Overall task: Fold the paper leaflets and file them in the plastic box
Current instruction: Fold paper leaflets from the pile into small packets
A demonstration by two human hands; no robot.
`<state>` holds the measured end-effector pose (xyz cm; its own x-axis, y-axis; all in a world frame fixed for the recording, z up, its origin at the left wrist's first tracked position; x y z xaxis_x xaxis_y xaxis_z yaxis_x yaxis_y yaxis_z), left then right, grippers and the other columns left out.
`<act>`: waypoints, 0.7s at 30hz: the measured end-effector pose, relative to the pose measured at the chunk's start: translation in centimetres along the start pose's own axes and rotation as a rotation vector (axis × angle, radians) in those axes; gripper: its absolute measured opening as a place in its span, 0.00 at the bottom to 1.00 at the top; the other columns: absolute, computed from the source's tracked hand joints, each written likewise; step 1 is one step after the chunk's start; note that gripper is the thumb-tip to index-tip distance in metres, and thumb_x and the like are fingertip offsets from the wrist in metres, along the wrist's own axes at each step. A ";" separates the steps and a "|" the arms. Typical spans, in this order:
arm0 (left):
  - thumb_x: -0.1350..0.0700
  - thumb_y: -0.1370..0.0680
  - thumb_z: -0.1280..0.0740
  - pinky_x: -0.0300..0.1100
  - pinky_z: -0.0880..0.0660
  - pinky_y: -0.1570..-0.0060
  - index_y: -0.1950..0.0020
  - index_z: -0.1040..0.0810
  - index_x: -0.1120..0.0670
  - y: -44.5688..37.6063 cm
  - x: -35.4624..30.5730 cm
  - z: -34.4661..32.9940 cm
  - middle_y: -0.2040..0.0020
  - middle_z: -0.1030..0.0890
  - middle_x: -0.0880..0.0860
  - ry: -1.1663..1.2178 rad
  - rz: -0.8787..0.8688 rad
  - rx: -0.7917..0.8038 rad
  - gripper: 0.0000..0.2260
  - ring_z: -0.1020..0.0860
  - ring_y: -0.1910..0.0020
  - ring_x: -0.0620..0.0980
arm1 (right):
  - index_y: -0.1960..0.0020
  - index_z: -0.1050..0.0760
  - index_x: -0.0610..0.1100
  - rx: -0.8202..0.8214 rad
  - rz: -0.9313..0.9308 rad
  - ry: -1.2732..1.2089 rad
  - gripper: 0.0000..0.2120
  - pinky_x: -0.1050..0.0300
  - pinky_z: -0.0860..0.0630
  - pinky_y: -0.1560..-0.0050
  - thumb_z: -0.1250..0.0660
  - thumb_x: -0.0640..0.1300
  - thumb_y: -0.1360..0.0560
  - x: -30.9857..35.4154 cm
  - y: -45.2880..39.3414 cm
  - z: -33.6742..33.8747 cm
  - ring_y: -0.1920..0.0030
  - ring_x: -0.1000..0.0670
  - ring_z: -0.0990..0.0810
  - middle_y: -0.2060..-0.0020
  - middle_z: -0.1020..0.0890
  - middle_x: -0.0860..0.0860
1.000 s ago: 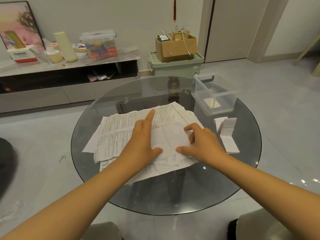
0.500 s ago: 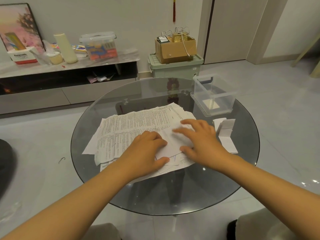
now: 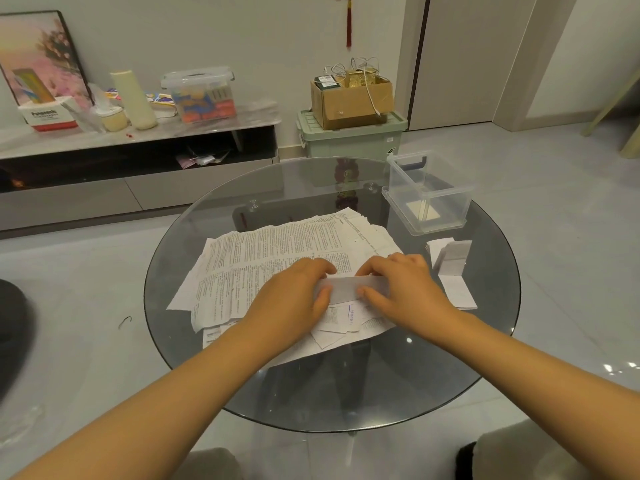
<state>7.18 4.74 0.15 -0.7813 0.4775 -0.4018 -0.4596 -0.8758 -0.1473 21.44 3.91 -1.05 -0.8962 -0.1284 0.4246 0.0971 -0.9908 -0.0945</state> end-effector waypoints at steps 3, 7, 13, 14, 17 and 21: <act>0.53 0.21 0.38 0.39 0.30 0.43 0.32 0.33 0.48 -0.5 0.7 -0.6 0.36 0.30 0.48 0.002 0.031 0.015 0.17 0.27 0.41 0.46 | 0.37 0.32 0.53 -0.008 -0.068 -0.036 0.18 0.55 0.39 0.39 0.35 0.53 0.25 -0.2 -0.2 -0.3 0.38 0.46 0.36 0.42 0.26 0.50; 0.54 0.22 0.35 0.33 0.37 0.43 0.32 0.33 0.46 -1.1 1.2 -1.4 0.35 0.34 0.47 -0.019 0.063 0.038 0.19 0.33 0.37 0.46 | 0.34 0.35 0.53 -0.037 -0.090 0.030 0.25 0.55 0.40 0.37 0.31 0.55 0.28 -0.9 -1.0 -0.5 0.37 0.48 0.35 0.41 0.27 0.52; 0.56 0.23 0.34 0.39 0.36 0.37 0.39 0.25 0.46 -1.1 1.5 -1.5 0.38 0.32 0.46 -0.071 0.044 0.109 0.13 0.33 0.38 0.47 | 0.37 0.32 0.58 -0.027 -0.099 0.058 0.21 0.56 0.40 0.36 0.31 0.49 0.27 -1.4 -1.2 -0.5 0.37 0.49 0.39 0.38 0.35 0.52; 0.56 0.23 0.34 0.40 0.35 0.36 0.40 0.25 0.46 -1.1 1.5 -1.4 0.38 0.31 0.46 -0.073 0.042 0.126 0.12 0.33 0.38 0.47 | 0.38 0.31 0.58 -0.036 -0.097 0.058 0.19 0.57 0.40 0.37 0.31 0.47 0.26 -1.4 -1.1 -0.5 0.37 0.49 0.39 0.38 0.36 0.52; 0.51 0.24 0.33 0.43 0.34 0.36 0.40 0.24 0.45 -0.7 1.2 -1.4 0.39 0.30 0.45 -0.058 0.016 0.173 0.12 0.32 0.39 0.47 | 0.43 0.26 0.56 -0.078 -0.042 0.092 0.14 0.59 0.40 0.40 0.35 0.40 0.24 -1.0 -0.8 -0.2 0.39 0.49 0.38 0.40 0.33 0.53; 0.50 0.24 0.33 0.41 0.30 0.40 0.39 0.23 0.46 0.1 0.4 -1.7 0.41 0.31 0.44 0.021 -0.035 0.252 0.14 0.29 0.45 0.44 | 0.46 0.21 0.53 -0.011 0.092 0.136 0.11 0.60 0.44 0.45 0.40 0.43 0.23 0.2 -0.2 -0.6 0.41 0.51 0.35 0.45 0.25 0.54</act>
<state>7.57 4.69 -1.59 -0.7554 0.5031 -0.4199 -0.5788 -0.8127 0.0674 20.95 4.14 -1.48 -0.9342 -0.2105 0.2879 0.1771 -0.9745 -0.1377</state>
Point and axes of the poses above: each hand's wrist, its own y-axis away from the middle knuckle, its own z-axis out of the back of the hand, x = y × z, the point moved 7 cm from there along -y, towards the middle knuckle
